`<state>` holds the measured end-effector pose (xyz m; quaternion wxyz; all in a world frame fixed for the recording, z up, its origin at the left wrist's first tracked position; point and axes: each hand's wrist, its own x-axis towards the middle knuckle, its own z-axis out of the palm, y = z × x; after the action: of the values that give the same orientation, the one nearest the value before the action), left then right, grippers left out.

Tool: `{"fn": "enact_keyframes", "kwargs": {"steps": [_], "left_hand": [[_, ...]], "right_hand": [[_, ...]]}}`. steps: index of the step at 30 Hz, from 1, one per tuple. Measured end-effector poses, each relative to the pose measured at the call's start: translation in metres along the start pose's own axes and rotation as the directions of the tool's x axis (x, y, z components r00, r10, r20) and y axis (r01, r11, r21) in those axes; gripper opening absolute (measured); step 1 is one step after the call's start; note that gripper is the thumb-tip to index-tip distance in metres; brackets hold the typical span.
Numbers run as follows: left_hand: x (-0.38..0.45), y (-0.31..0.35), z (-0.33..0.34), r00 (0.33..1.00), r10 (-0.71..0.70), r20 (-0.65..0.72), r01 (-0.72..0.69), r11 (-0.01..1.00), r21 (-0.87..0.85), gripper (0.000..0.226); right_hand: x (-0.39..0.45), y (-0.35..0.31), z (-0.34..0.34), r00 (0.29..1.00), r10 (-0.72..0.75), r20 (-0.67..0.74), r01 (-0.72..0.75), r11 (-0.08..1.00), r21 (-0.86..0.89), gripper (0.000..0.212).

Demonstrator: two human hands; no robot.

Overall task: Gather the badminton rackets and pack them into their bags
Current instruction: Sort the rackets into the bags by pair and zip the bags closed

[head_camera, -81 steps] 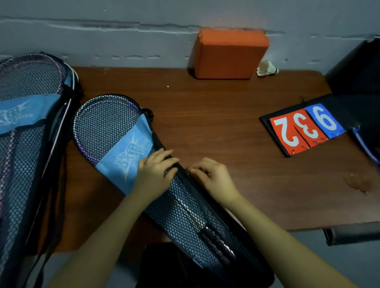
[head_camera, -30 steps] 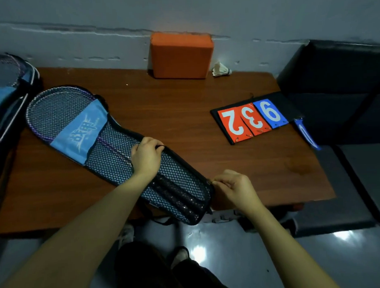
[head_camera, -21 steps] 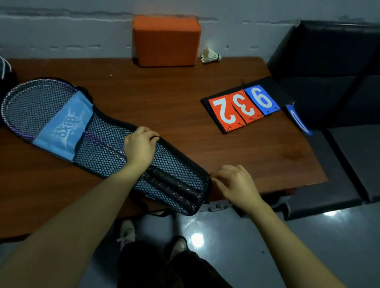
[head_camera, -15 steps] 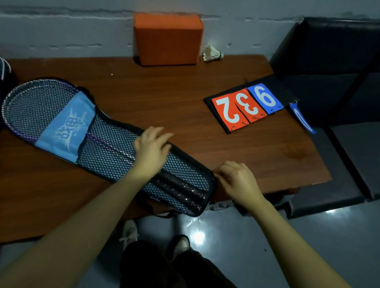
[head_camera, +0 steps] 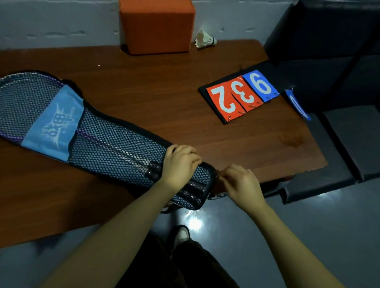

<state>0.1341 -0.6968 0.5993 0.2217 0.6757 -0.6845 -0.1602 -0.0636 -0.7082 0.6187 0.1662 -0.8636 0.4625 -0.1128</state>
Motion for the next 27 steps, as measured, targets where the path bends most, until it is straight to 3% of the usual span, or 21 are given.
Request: {"fn": "enact_keyframes", "kwargs": {"steps": [4,6,8,11,16,20,22,27], "left_hand": [[-0.019,-0.012,-0.008,0.993,-0.112,-0.023,0.113,0.993,0.019,0.037],[-0.037,-0.025,-0.013,0.961,-0.237,-0.141,0.247,0.967,0.061,0.048],[-0.055,-0.042,-0.022,0.872,-0.408,-0.271,0.448,0.888,0.106,0.059],[-0.074,-0.056,-0.039,0.681,-0.693,-0.239,0.718,0.695,0.030,0.084],[-0.077,-0.057,-0.041,0.551,-0.813,-0.188,0.819,0.570,-0.065,0.102],[-0.080,-0.064,-0.039,0.469,-0.864,-0.185,0.841,0.500,-0.205,0.104],[-0.083,-0.066,-0.037,0.488,-0.841,-0.235,0.800,0.538,-0.265,0.099],[-0.073,-0.062,-0.026,0.651,-0.700,-0.294,0.557,0.704,-0.440,0.073]], "right_hand": [[0.023,-0.013,0.005,0.998,0.052,0.026,-0.054,0.997,0.056,0.029],[0.040,-0.022,0.009,0.999,0.028,0.035,-0.029,0.999,0.030,0.032],[0.058,-0.035,0.017,0.995,-0.022,0.094,0.021,1.000,0.011,0.037],[0.085,-0.060,0.033,0.977,-0.112,0.179,0.123,0.991,-0.051,0.051],[0.116,-0.084,0.061,0.952,-0.160,0.262,0.186,0.979,-0.079,0.053],[0.113,-0.078,0.064,0.979,-0.176,0.103,0.167,0.982,0.092,0.047],[0.099,-0.071,0.062,0.988,-0.148,0.038,0.136,0.963,0.232,0.051],[0.058,-0.058,0.056,0.999,0.019,-0.039,-0.001,0.911,0.411,0.051]]}}
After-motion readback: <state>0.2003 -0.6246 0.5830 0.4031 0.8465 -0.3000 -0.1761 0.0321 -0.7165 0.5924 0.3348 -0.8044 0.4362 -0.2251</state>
